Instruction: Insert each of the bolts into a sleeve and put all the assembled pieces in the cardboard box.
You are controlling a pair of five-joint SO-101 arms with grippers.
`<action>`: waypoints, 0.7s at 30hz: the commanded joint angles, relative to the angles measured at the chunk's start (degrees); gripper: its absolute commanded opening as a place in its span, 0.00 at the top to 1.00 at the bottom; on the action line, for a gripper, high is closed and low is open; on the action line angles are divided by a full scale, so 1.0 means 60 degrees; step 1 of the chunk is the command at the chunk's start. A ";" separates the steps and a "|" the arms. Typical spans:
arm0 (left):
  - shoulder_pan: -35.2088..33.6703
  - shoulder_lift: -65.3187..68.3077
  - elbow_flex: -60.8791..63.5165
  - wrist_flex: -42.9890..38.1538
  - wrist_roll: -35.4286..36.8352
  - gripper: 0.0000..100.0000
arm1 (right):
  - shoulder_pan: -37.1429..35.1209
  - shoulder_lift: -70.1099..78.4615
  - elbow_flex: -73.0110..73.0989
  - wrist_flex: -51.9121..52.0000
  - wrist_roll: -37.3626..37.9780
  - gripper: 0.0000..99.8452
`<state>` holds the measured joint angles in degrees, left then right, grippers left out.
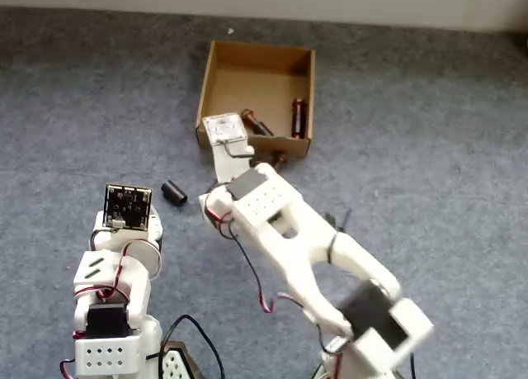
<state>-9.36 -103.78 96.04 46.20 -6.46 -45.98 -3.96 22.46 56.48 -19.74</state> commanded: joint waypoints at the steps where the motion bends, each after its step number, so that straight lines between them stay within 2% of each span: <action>1: -0.0139 -0.0051 0.0183 -0.0205 -0.0132 1.00 | 0.0183 -0.2747 0.0711 0.0139 0.0249 1.00; 7: -0.0139 -0.0051 0.0183 -0.0190 -0.0132 1.00 | 0.1004 -0.5663 0.2527 0.0081 0.0923 1.00; 13: -0.0139 -0.0051 0.0183 -0.0176 -0.0132 1.00 | 0.2117 -0.7919 0.3670 -0.0037 0.0908 1.00; 21: -0.0139 -0.0051 0.0183 -0.0161 -0.0132 1.00 | 0.3319 -1.0982 0.7172 -0.2527 0.0938 1.00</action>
<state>-9.36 -103.78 96.04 46.20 -6.46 -28.48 -62.42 59.82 47.87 -14.90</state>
